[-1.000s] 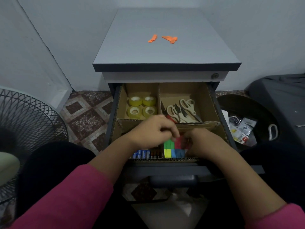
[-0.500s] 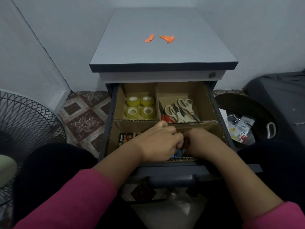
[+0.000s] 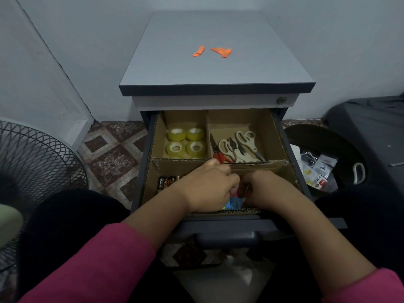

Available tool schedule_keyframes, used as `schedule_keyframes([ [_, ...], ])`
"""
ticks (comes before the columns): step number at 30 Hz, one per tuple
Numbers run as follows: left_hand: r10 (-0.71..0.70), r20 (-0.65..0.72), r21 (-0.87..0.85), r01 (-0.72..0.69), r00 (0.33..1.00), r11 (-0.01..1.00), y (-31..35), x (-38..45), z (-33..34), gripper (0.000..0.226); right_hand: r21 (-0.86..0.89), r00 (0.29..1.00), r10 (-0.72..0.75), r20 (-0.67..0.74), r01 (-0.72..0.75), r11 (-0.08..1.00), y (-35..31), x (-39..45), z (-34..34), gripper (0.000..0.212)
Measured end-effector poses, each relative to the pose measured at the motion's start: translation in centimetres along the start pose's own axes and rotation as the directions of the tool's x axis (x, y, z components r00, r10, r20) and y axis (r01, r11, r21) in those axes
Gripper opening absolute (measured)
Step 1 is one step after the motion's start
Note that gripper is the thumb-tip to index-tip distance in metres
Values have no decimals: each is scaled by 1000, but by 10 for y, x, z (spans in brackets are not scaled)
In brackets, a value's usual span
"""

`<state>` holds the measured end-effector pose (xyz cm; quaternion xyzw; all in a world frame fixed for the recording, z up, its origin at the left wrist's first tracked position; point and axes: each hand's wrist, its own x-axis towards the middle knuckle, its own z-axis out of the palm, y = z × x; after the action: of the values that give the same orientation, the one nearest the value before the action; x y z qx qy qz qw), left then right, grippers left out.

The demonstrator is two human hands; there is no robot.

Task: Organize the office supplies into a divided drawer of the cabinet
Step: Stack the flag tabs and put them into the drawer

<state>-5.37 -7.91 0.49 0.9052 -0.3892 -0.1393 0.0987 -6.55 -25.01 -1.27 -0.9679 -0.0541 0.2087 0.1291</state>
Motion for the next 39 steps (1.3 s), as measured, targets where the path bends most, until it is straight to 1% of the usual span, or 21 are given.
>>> schedule_keyframes([
  [4, 8, -7, 20, -7, 1000, 1000, 1, -1, 0, 15, 7, 1000, -2, 4, 2, 1000, -1, 0, -1, 19],
  [7, -1, -18, -38, 1, 1000, 999, 0, -1, -1, 14, 25, 1000, -4, -11, 4, 1000, 0, -1, 0, 15],
  [11, -11, -89, -100, 2, 996, 995, -1, -3, 0, 15, 81, 997, -18, -73, 24, 996, -1, -7, -2, 7],
  [14, -21, -134, -209, -7, 991, 978, -3, -5, -1, 21, 173, 993, -14, -115, 34, 984, -2, -15, -10, 11],
  [17, -40, -223, -375, -48, 974, 926, -5, -8, -7, 29, 274, 981, -18, -193, 71, 959, -5, -22, -22, 15],
  [19, -78, -276, -449, -57, 958, 892, -7, -10, -9, 32, 355, 967, 3, -256, 91, 930, -8, -24, -31, 12],
  [22, -173, -414, -512, -72, 894, 856, -12, -6, -21, 33, 435, 924, 38, -379, 142, 889, -14, -22, -51, 8],
  [24, -263, -506, -553, -74, 821, 830, -15, -2, -36, 33, 428, 882, 62, -467, 164, 889, -21, -16, -69, 4],
  [27, -376, -585, -605, -79, 718, 792, -21, 7, -68, 34, 430, 797, 88, -597, 225, 874, -33, -2, -97, 5],
  [29, -421, -646, -607, -95, 637, 789, -28, 17, -92, 34, 432, 762, 94, -641, 257, 865, -40, 11, -119, 7],
  [30, -443, -668, -597, -76, 599, 798, -31, 23, -104, 33, 424, 752, 94, -652, 259, 868, -42, 20, -130, 9],
  [32, -496, -678, -584, 14, 543, 812, -43, 38, -124, 32, 403, 741, 98, -664, 245, 882, -45, 43, -149, 13],
  [34, -558, -643, -594, 119, 525, 795, -59, 56, -139, 34, 400, 753, 118, -648, 204, 893, -45, 70, -163, 15],
  [36, -608, -587, -603, 213, 535, 769, -78, 73, -147, 35, 403, 766, 155, -624, 145, 904, -42, 93, -172, 18],
  [38, -647, -548, -588, 305, 531, 749, -92, 86, -147, 35, 424, 744, 204, -636, 116, 898, -37, 111, -178, 24],
  [39, -664, -545, -584, 337, 512, 738, -98, 92, -147, 34, 437, 725, 229, -650, 109, 893, -34, 118, -179, 26],
])
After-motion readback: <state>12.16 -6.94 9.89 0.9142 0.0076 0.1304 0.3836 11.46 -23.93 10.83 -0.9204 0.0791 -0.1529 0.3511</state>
